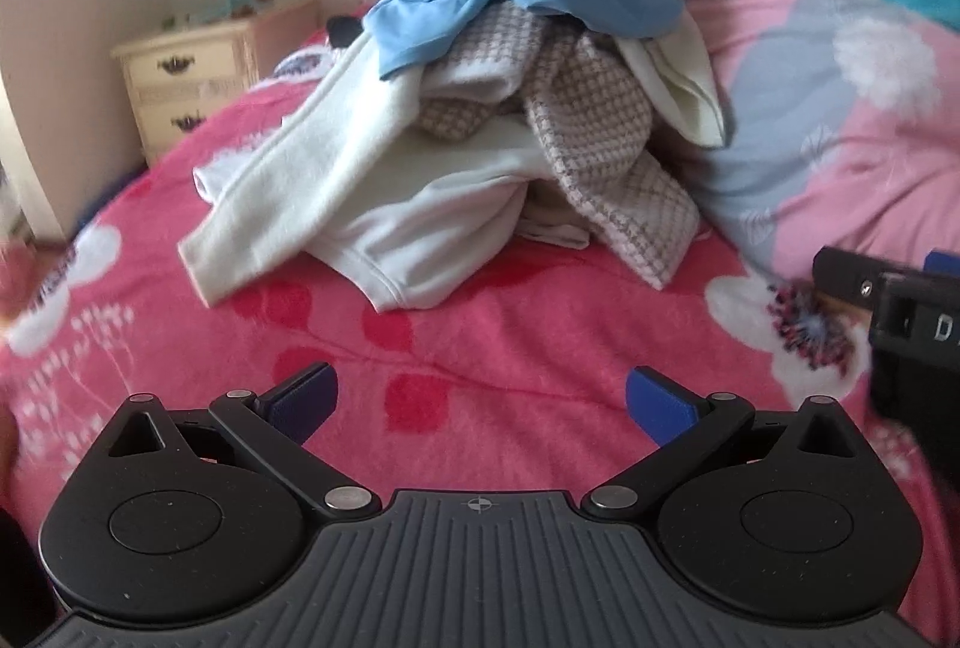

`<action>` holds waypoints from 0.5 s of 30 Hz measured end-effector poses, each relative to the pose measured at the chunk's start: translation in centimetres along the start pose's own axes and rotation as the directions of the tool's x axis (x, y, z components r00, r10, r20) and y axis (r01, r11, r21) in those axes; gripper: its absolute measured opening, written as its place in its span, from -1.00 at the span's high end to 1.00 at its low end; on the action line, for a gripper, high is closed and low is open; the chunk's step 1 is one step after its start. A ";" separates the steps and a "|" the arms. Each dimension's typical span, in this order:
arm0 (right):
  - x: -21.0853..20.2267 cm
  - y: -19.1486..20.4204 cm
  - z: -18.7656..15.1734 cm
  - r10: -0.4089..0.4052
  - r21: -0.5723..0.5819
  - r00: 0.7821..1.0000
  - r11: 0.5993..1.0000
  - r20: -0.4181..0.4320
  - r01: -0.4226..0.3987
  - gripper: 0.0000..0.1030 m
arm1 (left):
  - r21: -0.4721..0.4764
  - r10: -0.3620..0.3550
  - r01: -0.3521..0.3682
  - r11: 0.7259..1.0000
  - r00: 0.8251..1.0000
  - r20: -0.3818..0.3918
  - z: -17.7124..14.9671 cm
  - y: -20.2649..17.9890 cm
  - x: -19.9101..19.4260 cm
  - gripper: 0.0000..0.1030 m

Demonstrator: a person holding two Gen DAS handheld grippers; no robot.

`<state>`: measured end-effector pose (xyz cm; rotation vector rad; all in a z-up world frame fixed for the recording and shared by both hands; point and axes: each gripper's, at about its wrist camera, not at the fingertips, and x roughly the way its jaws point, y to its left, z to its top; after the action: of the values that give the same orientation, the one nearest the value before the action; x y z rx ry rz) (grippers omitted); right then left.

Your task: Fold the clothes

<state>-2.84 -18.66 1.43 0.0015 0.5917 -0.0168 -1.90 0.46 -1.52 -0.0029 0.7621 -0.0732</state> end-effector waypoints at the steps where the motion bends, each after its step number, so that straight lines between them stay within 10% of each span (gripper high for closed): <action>1: 0.0 0.0 -0.1 -0.001 0.002 1.000 1.000 -0.002 0.001 -0.88 | 0.009 0.008 -0.008 1.000 1.000 0.000 0.0 -0.2 0.1 -1.00; 15: 0.4 0.2 -0.4 -0.003 0.000 1.000 1.000 -0.027 0.003 -0.88 | -0.009 0.008 -0.008 1.000 1.000 -0.021 -0.2 0.3 0.6 -1.00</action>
<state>-2.73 -18.41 0.90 0.0013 0.6183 -0.0194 -1.61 0.70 -2.10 -0.0082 0.7831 -0.0621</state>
